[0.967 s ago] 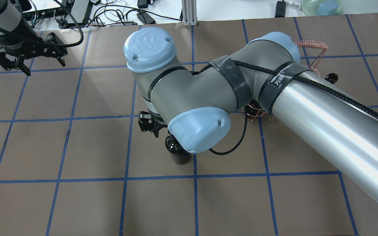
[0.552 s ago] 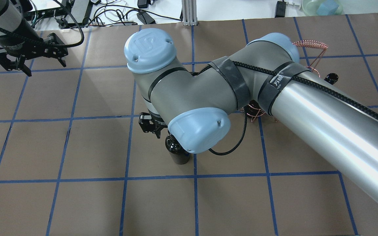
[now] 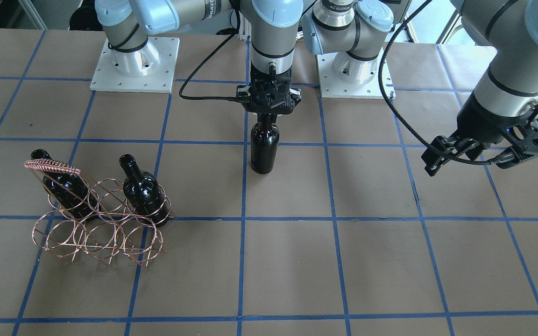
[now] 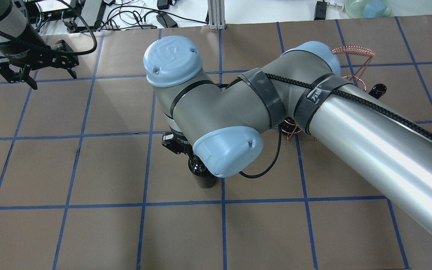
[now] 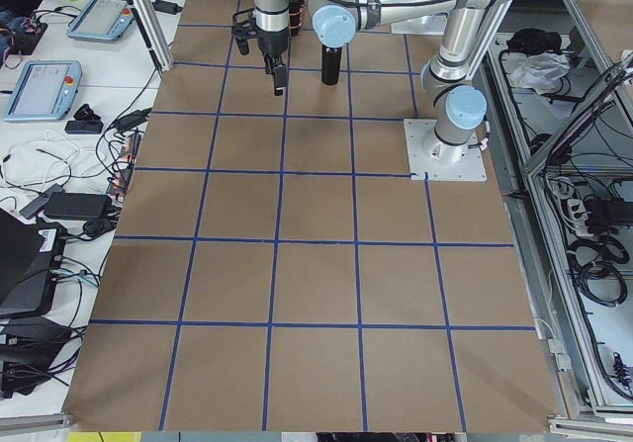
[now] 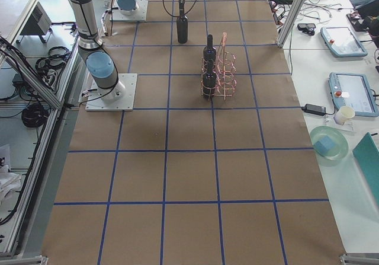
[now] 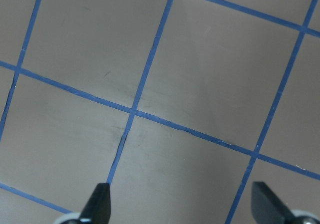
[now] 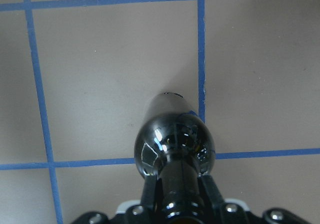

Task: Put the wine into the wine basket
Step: 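Close the right gripper on the bottle neck and lift it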

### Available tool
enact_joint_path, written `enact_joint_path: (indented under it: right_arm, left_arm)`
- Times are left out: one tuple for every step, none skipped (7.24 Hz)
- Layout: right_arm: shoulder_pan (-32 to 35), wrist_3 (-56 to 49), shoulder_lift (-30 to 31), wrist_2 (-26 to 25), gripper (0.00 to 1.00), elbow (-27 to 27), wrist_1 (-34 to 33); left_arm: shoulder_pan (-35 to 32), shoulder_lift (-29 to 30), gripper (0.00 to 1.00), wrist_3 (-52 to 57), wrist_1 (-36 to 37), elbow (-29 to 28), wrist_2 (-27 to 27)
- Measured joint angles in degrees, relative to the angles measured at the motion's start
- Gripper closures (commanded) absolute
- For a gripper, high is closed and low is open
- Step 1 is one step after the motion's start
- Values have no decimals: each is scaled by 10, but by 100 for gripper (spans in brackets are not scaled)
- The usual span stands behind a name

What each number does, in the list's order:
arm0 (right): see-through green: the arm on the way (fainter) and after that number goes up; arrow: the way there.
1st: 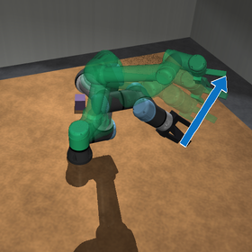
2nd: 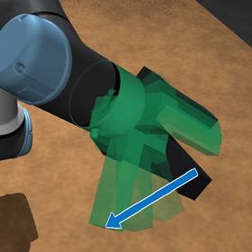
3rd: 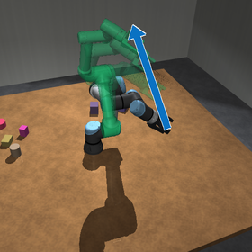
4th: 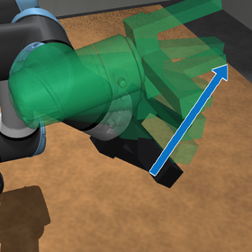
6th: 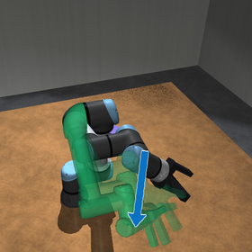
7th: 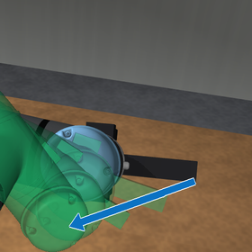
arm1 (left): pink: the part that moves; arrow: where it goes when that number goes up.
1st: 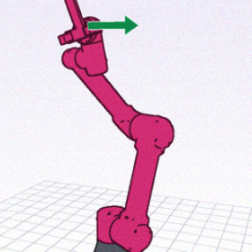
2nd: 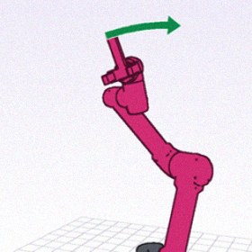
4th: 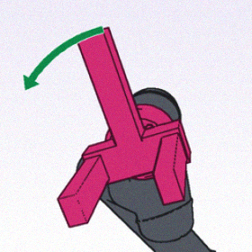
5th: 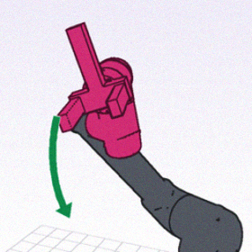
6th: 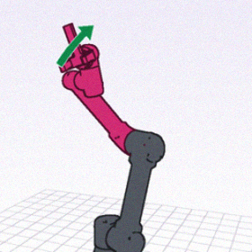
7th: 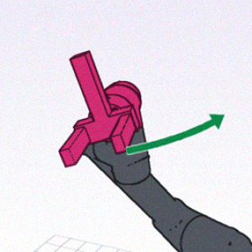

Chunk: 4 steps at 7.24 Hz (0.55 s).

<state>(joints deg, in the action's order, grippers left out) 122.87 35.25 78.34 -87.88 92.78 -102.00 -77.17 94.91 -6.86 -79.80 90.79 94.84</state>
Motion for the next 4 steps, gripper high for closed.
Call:
enact_joint_path:
  right_arm:
    - [0,2,1,3,100,-1,0]
    - [-1,3,4,9,100,-6,0]
    - [-6,3,13,12,100,-13,2]
    - [-14,2,29,10,100,-20,15]
  left_arm:
    - [0,0,0,0,0,0,0]
    - [-2,0,0,0,0,0,0]
    - [-6,-1,0,-1,0,-1,-1]
    - [-12,-2,0,-1,1,-2,-3]
